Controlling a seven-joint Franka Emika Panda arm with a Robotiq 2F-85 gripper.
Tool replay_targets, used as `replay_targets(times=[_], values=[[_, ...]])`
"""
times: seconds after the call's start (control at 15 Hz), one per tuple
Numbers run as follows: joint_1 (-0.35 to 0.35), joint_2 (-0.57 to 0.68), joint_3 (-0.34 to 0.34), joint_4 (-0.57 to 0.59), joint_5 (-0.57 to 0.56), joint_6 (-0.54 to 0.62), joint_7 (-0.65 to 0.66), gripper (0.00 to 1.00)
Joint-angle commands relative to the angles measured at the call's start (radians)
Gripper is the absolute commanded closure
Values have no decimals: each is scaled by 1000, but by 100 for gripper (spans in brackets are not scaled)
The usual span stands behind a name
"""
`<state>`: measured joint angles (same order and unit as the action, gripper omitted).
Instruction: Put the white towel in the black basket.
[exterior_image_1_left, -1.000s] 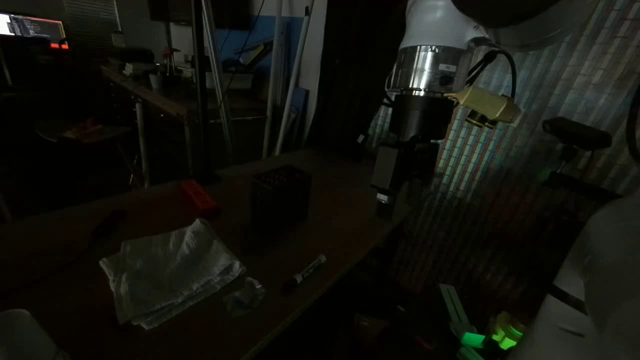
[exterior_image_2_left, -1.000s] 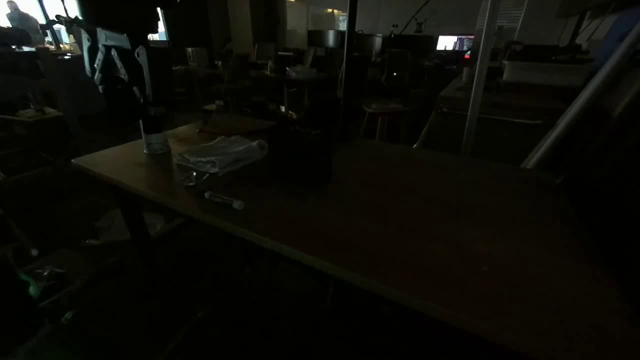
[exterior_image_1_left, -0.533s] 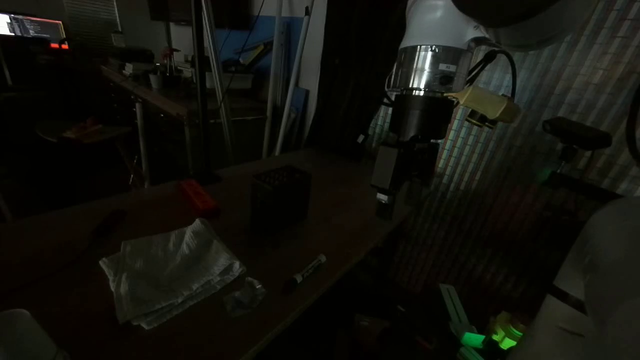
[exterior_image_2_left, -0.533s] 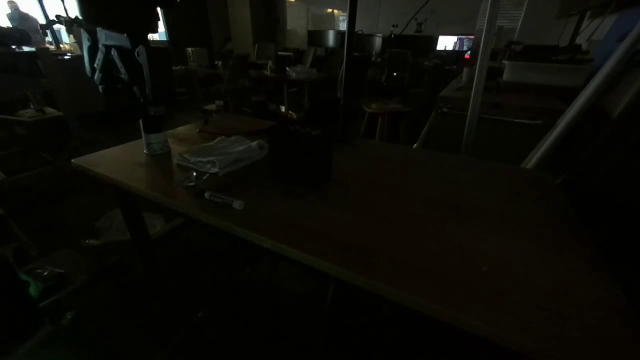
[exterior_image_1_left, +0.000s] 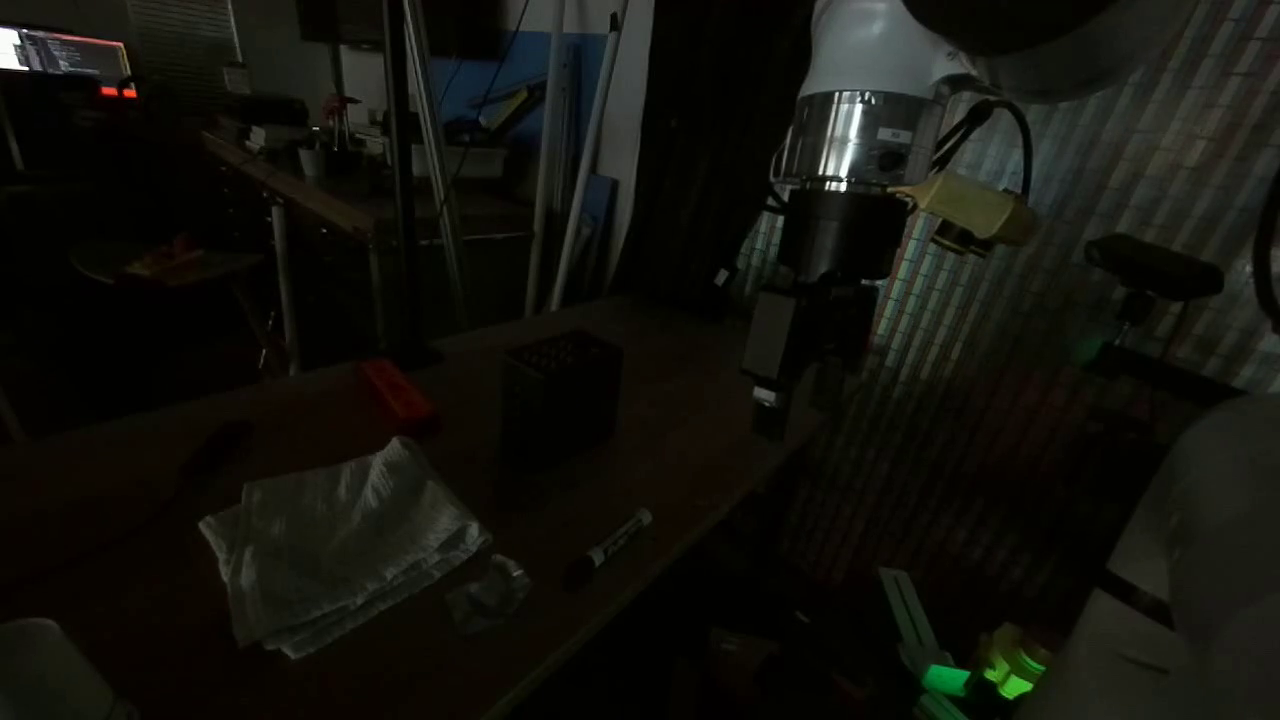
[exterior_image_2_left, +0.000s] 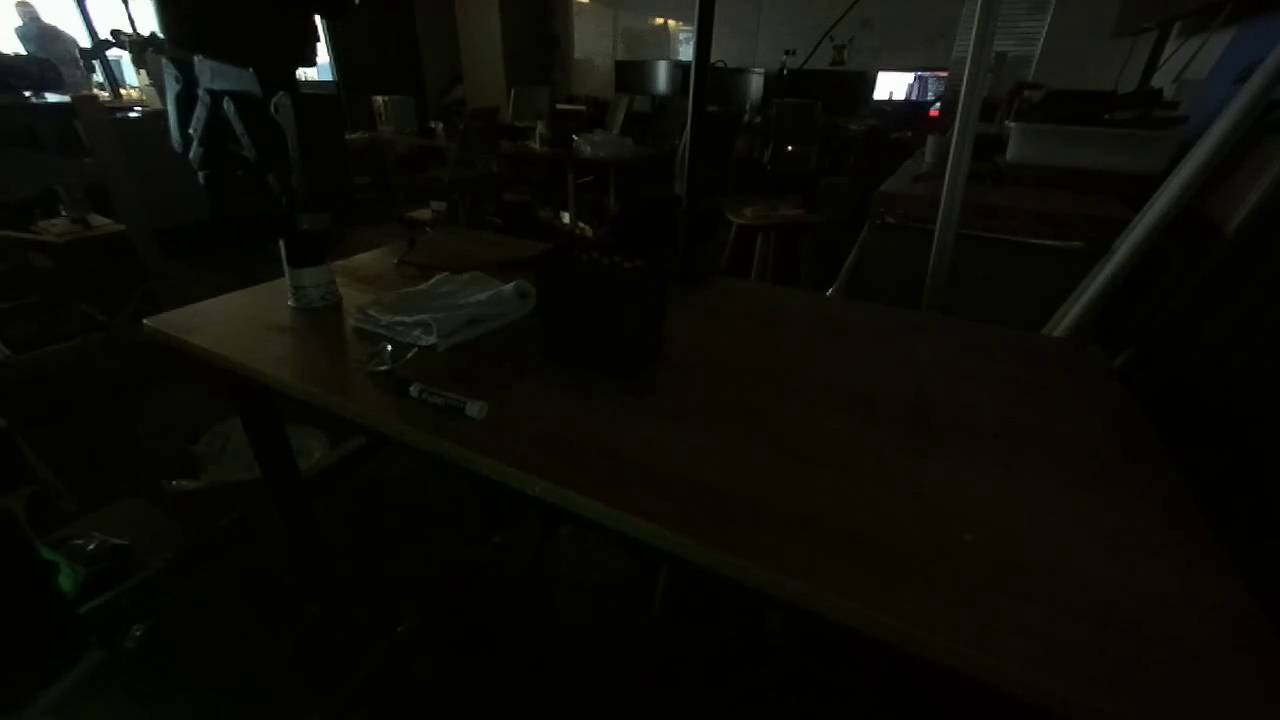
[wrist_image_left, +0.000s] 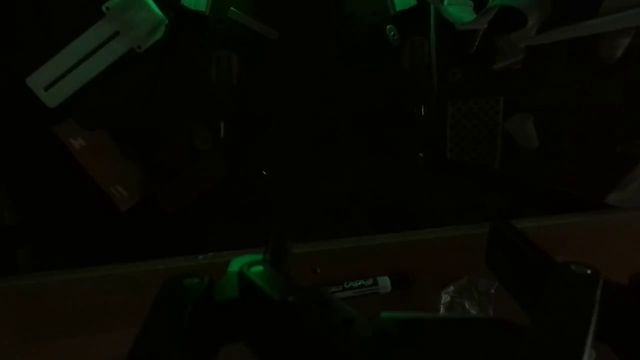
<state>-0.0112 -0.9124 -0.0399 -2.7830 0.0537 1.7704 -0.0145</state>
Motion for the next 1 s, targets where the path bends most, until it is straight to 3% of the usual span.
replay_targets(times=[0.0, 0.47, 0.93], values=[[31, 54, 40, 50, 15, 23, 4, 0], [143, 239, 142, 200, 33, 216, -10, 0], [210, 526, 172, 406, 28, 478, -52, 0]])
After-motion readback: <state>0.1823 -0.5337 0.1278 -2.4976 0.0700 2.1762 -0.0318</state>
